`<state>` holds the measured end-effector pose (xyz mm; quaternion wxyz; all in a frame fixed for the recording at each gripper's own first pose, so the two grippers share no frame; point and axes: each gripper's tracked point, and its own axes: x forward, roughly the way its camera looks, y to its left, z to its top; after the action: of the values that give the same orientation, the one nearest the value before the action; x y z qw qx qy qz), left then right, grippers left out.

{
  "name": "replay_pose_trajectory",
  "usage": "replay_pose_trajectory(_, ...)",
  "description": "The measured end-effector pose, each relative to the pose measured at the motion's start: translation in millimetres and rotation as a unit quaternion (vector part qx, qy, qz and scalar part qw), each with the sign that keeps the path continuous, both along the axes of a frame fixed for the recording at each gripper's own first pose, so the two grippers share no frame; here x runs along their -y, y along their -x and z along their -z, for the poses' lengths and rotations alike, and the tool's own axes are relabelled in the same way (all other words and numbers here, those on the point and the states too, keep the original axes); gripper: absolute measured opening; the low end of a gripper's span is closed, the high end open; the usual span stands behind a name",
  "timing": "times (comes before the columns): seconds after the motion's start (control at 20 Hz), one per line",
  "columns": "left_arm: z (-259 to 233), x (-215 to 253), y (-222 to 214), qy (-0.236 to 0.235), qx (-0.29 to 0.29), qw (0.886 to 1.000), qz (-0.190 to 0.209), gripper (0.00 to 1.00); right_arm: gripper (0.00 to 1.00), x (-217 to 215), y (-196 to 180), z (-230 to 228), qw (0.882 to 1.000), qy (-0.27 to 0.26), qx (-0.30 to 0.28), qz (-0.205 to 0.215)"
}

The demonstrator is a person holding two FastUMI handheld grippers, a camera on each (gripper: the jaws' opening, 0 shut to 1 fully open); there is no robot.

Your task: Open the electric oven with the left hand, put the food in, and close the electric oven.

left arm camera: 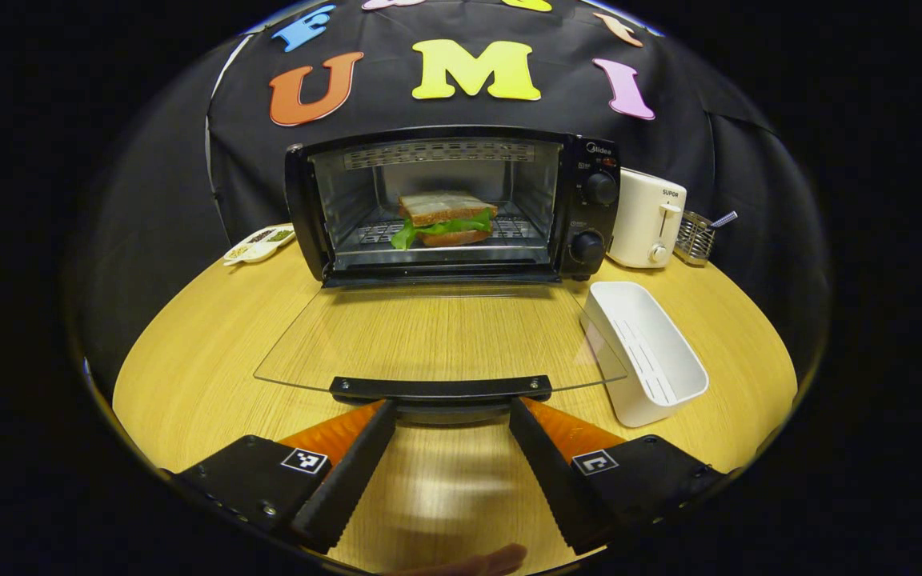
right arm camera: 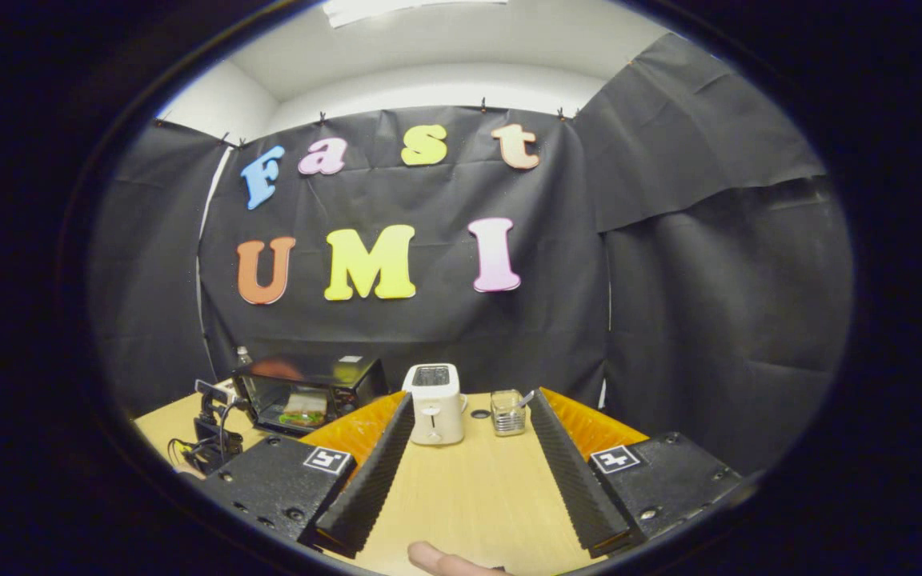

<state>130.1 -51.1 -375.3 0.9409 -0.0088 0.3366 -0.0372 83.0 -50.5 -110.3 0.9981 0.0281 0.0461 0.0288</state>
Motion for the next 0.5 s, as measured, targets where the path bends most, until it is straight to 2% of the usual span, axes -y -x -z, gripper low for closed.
replay_pose_trajectory(0.5,-52.1,-1.7,-15.7,-0.006,0.066,0.998,-0.003,0.95,0.94,7.4,4.1,-2.8,1.0,0.014,0.006,0.017)
